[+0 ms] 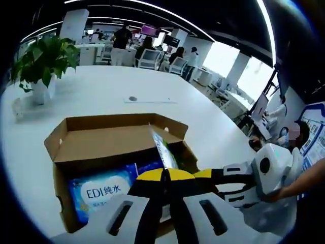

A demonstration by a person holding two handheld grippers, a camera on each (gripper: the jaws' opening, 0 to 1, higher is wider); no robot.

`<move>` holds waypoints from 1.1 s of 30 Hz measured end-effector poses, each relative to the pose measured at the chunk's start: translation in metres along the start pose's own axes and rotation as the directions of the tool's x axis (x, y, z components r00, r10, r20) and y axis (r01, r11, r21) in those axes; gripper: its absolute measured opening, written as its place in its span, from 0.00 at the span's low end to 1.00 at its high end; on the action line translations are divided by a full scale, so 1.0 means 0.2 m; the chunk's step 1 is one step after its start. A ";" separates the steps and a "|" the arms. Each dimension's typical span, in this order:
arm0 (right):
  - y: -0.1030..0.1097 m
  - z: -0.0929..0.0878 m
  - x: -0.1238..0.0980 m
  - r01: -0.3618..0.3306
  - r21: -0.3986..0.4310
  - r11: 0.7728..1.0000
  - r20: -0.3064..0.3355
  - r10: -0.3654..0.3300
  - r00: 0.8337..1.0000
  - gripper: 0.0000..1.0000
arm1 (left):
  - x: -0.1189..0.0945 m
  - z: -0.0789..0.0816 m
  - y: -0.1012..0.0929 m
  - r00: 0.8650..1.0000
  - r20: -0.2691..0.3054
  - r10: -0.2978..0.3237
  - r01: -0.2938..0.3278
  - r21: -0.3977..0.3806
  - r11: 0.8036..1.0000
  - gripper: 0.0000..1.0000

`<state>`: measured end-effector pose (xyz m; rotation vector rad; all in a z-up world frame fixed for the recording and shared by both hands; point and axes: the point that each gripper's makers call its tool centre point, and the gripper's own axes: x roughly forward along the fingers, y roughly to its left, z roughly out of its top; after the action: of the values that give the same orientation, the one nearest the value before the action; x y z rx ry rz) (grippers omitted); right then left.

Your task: Operate the shoe box by opening the lid, removing the specified soft item, and placing it in the target area until the item is outside and the box remains undamaged.

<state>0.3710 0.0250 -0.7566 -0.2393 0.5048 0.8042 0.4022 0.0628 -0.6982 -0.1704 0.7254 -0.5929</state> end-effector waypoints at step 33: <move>-0.02 0.35 -0.24 -0.015 0.063 0.998 0.155 0.005 0.988 0.00 | -0.21 0.28 -0.14 0.992 0.123 -0.028 0.011 0.140 0.990 0.00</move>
<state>0.3701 0.0200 -0.6721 -0.1136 0.3853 0.8079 0.4020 0.0602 -0.6233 -0.0840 0.5600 -0.6437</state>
